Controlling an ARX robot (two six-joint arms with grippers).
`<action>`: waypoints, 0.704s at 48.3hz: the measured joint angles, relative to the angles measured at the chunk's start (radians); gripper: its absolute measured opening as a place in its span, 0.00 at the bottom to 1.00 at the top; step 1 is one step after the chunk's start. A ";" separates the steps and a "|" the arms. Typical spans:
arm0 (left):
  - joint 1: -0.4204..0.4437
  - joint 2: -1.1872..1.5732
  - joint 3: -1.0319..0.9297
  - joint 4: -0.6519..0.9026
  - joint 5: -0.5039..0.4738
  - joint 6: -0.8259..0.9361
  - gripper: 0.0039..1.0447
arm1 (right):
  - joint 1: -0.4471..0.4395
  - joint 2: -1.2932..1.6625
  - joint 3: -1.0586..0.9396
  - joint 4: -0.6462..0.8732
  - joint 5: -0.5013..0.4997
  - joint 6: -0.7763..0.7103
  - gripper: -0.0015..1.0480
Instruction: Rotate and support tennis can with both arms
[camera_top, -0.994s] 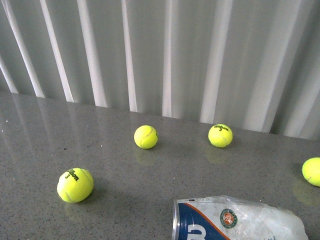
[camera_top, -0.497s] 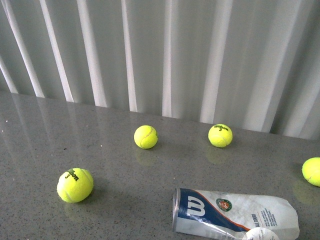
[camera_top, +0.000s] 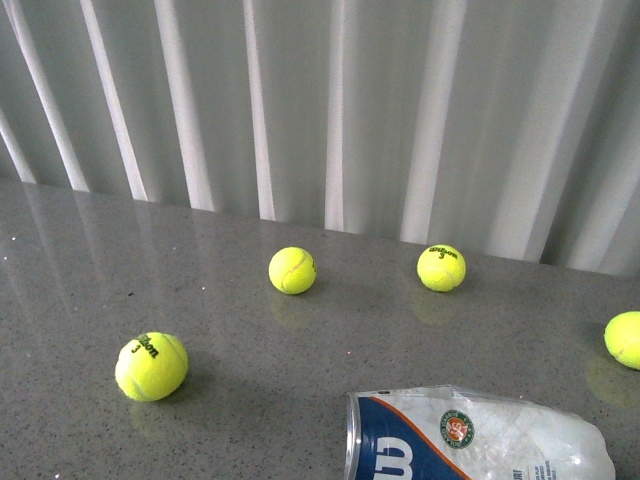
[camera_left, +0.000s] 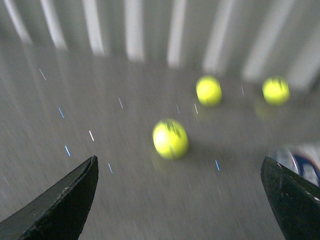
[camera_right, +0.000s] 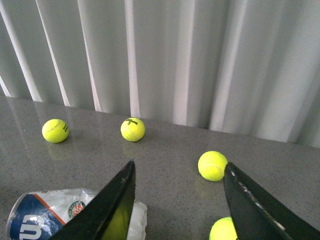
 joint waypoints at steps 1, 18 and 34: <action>0.004 0.052 0.036 -0.068 0.041 -0.008 0.94 | 0.000 0.000 0.000 0.000 0.000 0.000 0.56; -0.225 0.862 0.529 0.155 0.085 -0.091 0.94 | -0.001 0.000 0.000 0.000 -0.004 0.001 0.93; -0.412 1.445 0.710 0.201 0.211 -0.314 0.94 | -0.001 0.000 0.000 0.000 -0.002 0.001 0.93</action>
